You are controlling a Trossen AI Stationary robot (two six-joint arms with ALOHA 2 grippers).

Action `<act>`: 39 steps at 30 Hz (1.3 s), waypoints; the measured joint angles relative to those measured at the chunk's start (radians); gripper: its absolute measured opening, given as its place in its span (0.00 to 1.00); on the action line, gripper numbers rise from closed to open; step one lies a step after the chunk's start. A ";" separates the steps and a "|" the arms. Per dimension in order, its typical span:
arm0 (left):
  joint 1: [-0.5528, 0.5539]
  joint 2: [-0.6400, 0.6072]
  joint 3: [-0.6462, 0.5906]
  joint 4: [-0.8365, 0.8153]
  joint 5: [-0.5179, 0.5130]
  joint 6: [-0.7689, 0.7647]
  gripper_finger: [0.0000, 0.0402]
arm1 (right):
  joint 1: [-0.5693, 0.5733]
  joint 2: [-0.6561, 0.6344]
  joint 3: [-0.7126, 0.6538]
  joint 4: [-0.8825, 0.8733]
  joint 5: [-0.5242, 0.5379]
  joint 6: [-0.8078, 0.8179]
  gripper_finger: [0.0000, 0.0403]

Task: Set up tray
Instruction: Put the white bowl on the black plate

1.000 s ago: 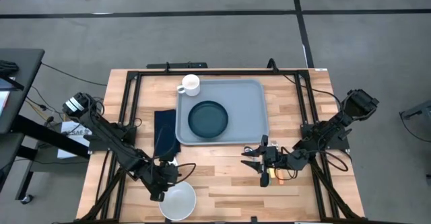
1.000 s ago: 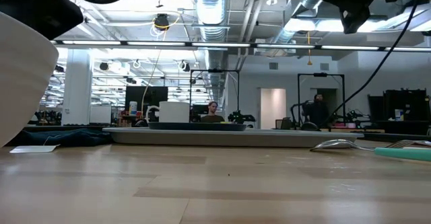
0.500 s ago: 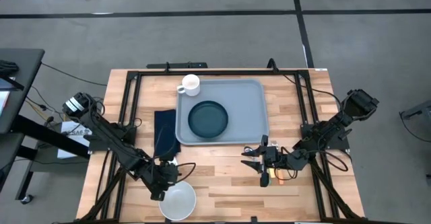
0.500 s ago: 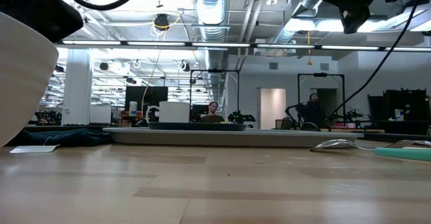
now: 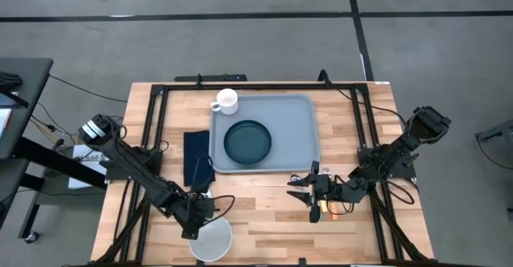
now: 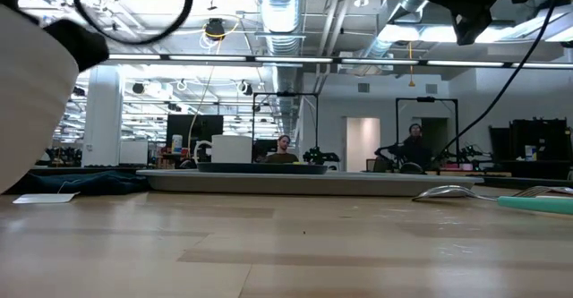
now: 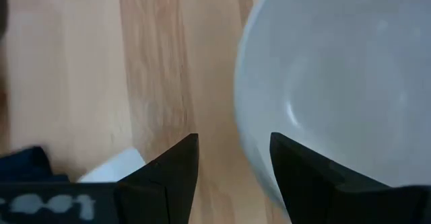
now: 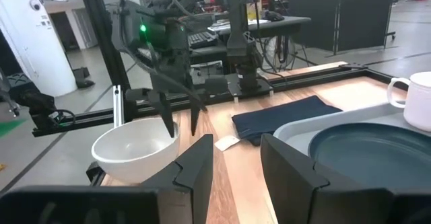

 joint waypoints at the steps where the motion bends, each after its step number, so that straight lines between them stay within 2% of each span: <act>1: 0.002 0.006 0.000 -0.002 0.011 0.001 0.43 | 0.000 0.000 0.000 0.001 0.000 0.000 0.29; 10: 0.006 0.014 0.009 -0.004 0.008 0.032 0.43 | 0.000 0.000 0.000 0.001 0.002 0.007 0.29; 13: 0.006 0.014 0.025 -0.006 0.006 0.058 0.40 | 0.000 0.000 0.000 0.000 0.002 0.008 0.29; 15: 0.006 0.014 0.037 -0.007 0.015 0.087 0.34 | 0.000 0.000 0.000 0.000 0.002 0.008 0.29; 21: 0.006 0.014 0.064 -0.015 0.034 0.163 0.05 | 0.000 0.000 0.000 -0.001 0.002 0.013 0.29; 22: 0.006 0.013 0.068 -0.021 0.036 0.172 0.03 | 0.000 0.000 0.000 -0.002 0.002 0.017 0.29; 32: 0.014 0.012 0.137 -0.048 -0.015 0.266 0.01 | 0.000 0.000 0.000 -0.007 0.002 0.024 0.29; 39: 0.103 0.012 0.254 -0.112 -0.087 0.288 0.00 | 0.000 0.000 0.000 -0.006 0.001 0.026 0.29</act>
